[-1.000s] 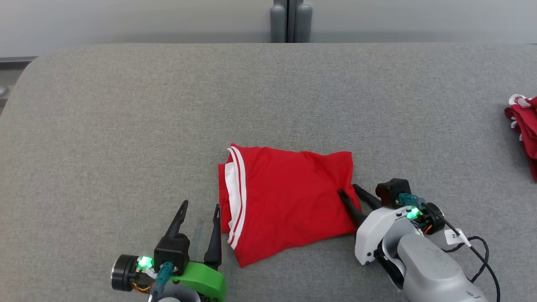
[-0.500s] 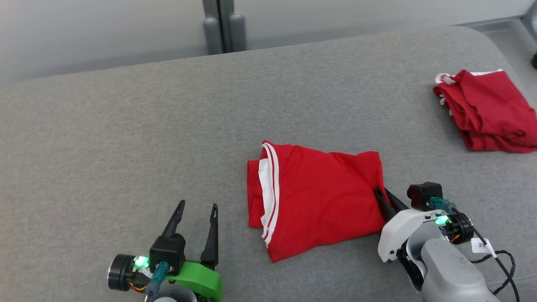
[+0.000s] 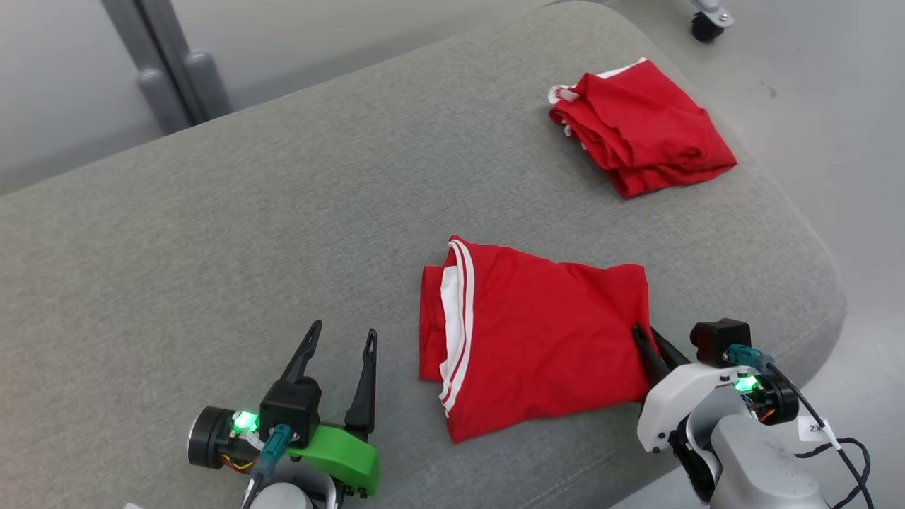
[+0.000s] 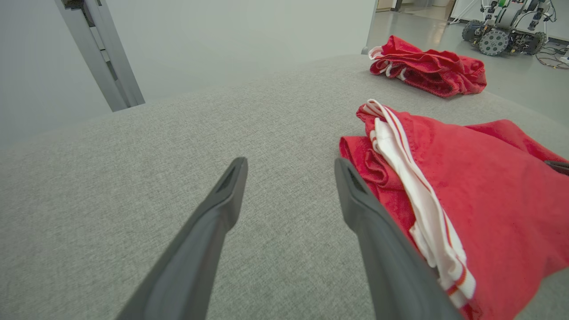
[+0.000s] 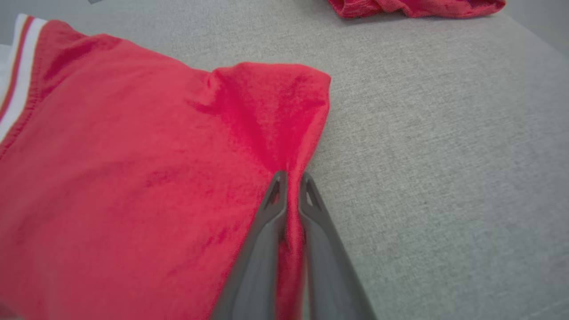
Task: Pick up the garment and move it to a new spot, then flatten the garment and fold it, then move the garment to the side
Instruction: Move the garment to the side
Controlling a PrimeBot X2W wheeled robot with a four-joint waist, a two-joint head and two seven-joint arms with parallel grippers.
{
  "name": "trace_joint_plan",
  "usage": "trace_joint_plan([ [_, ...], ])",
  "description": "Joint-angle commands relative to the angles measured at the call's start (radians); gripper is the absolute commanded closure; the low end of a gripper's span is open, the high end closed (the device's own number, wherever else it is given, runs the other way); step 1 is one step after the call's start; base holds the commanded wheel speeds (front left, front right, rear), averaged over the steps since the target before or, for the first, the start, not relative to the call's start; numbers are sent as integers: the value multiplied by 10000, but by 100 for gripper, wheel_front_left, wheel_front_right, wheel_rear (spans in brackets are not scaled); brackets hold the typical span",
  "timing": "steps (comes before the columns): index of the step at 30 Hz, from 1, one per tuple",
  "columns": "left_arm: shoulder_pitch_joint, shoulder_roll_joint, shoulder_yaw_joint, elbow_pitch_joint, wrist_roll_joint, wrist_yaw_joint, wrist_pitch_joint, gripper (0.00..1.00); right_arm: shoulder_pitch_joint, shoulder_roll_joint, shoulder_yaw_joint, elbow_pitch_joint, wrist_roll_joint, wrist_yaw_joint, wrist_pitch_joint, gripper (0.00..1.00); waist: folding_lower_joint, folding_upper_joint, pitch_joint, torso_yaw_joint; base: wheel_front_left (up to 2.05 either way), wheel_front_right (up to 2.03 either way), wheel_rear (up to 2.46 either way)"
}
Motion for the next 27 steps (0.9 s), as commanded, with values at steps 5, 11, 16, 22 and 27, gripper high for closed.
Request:
trace_joint_plan([
  [5,-298,66,59,3,143,-61,6,0,-79,-40,223,-428,241,-22,3,100,0,-1,410,-1413,0,0,0],
  [11,-487,68,185,122,384,-209,7,0,-1137,-22,1079,-1172,172,-20,-5,100,0,-1,853,-1245,0,0,0],
  [16,-677,80,309,201,578,-333,7,0,-2818,-23,1626,-1100,165,-20,41,100,0,-1,1275,-845,0,0,0],
  [22,-1002,174,380,241,810,-451,7,0,-5111,-313,1410,-435,-149,-20,379,100,0,-1,1833,-347,0,0,0],
  [27,-1268,177,403,227,881,-516,7,0,-6408,-1437,539,718,-876,-22,683,100,0,-1,2161,103,0,0,0],
])
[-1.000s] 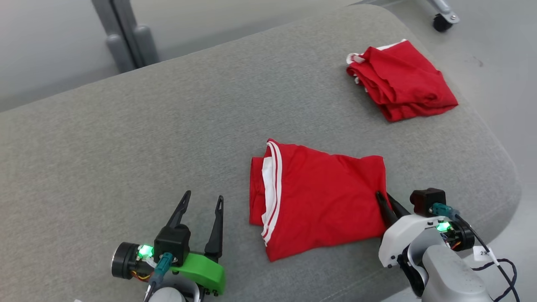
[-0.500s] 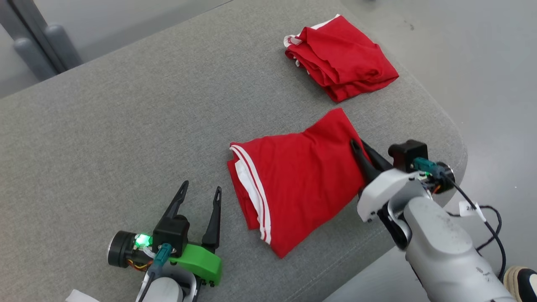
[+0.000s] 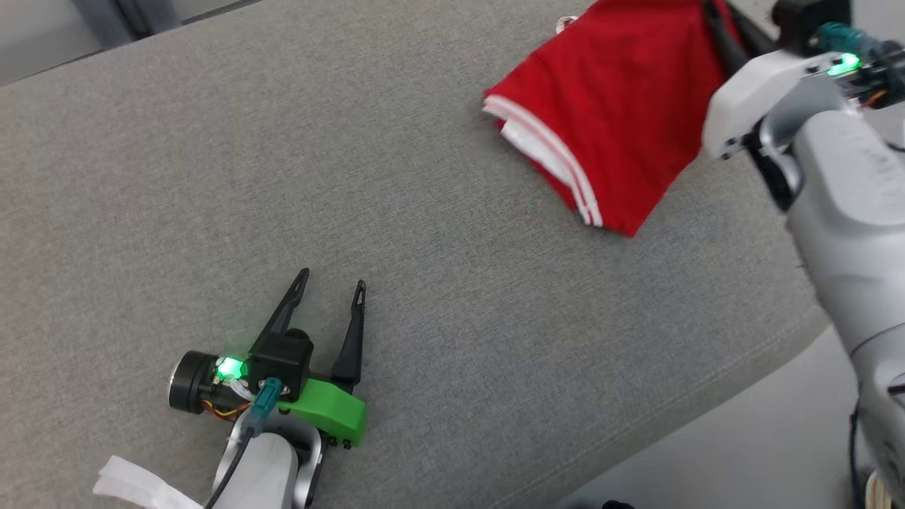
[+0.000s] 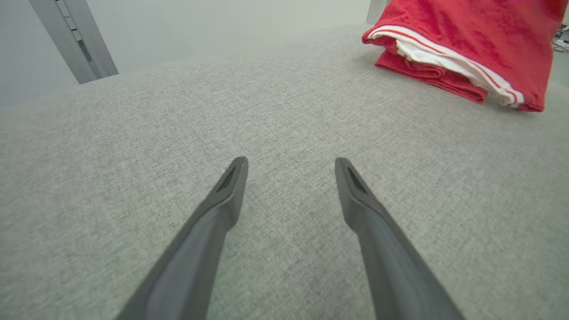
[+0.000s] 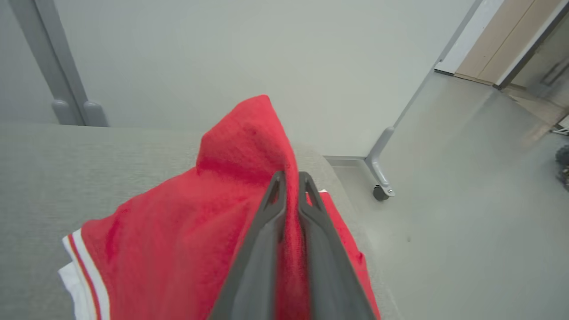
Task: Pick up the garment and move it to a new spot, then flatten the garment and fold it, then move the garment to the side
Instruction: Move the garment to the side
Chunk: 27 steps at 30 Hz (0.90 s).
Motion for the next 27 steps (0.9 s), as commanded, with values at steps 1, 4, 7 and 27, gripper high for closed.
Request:
trace_joint_plan([
  [1,-209,82,27,-20,123,-66,7,0,-278,-374,-308,301,-244,-22,45,100,0,-1,399,474,0,0,0],
  [4,-280,79,53,-20,137,-84,7,0,-666,-1183,-1024,926,-835,-22,54,100,0,-1,512,662,0,0,0],
  [7,-337,83,103,-6,166,-58,7,0,-874,-1869,-1932,1423,-1563,-22,-100,0,0,-1,589,783,0,0,0],
  [27,18,48,616,-222,-13,324,7,0,1648,1049,-3735,-3800,-1696,-20,-665,0,0,-1,-180,1159,0,0,0],
])
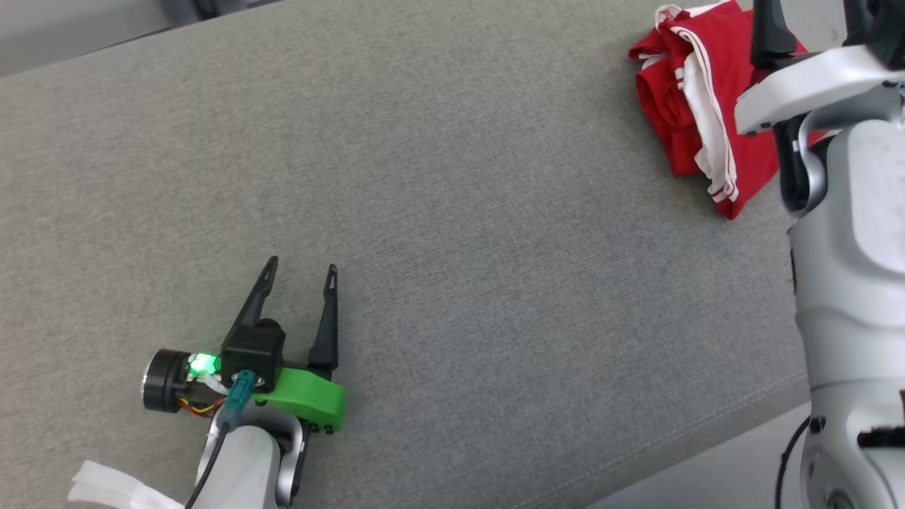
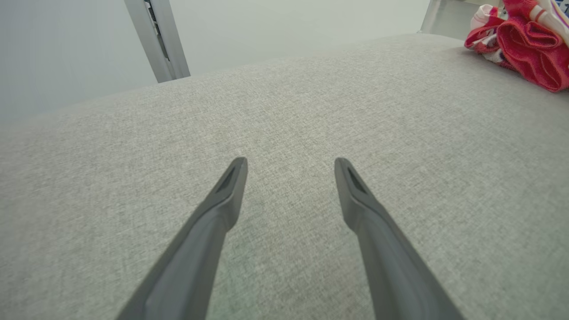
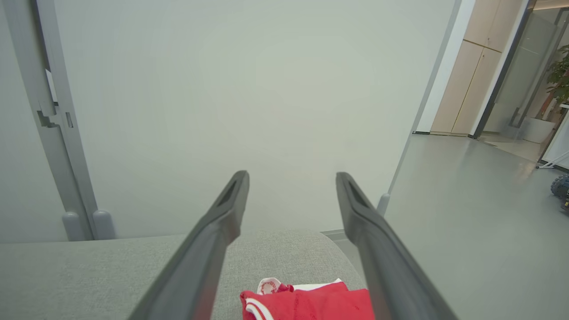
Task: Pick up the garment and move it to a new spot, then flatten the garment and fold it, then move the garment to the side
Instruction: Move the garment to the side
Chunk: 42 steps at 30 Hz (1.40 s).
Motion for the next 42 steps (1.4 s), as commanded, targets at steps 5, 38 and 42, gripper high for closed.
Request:
trace_joint_plan([
  [5,276,37,398,-211,-98,200,7,0,1521,240,821,-1811,1061,-19,-35,0,0,0,-542,667,0,0,0],
  [38,2281,-31,1462,-406,-1353,480,7,0,6814,283,1831,-1130,2156,-19,-39,0,0,0,-2758,2899,0,0,0],
  [42,2596,-31,1445,-413,-1460,512,7,0,7094,282,1919,-1079,2139,-19,-39,0,0,0,-3000,2862,0,0,0],
])
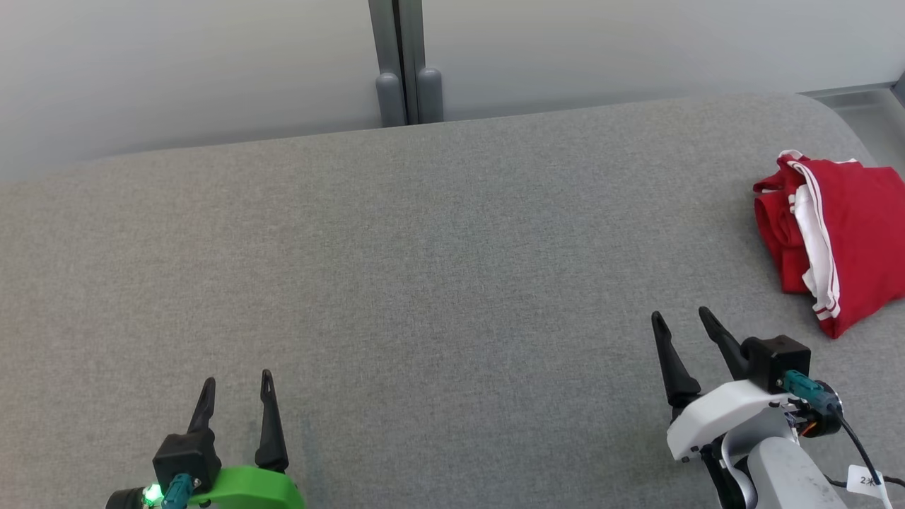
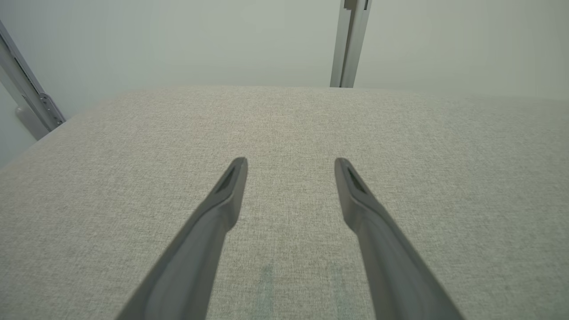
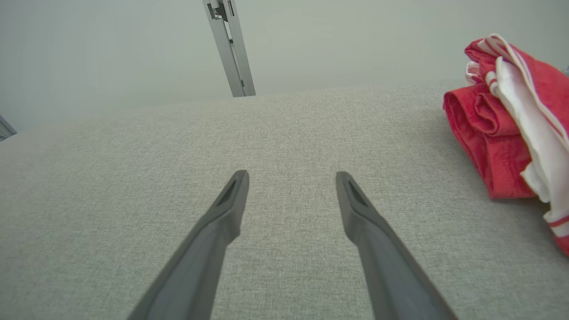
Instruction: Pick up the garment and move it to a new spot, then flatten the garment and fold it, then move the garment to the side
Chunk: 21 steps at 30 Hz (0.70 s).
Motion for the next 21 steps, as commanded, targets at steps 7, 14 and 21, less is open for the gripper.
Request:
trace_joint_plan([
  [7,252,-6,-22,62,-331,-53,5,100,218,11,25,87,15,0,12,100,0,0,-273,-17,0,0,0],
  [14,157,-47,109,367,-1075,-125,239,100,424,73,-119,299,749,0,302,100,0,0,-287,-10,0,0,0],
  [21,50,-41,266,241,-2342,-252,565,100,528,64,-212,-8,2043,-1,609,100,0,0,-302,0,0,0,0],
])
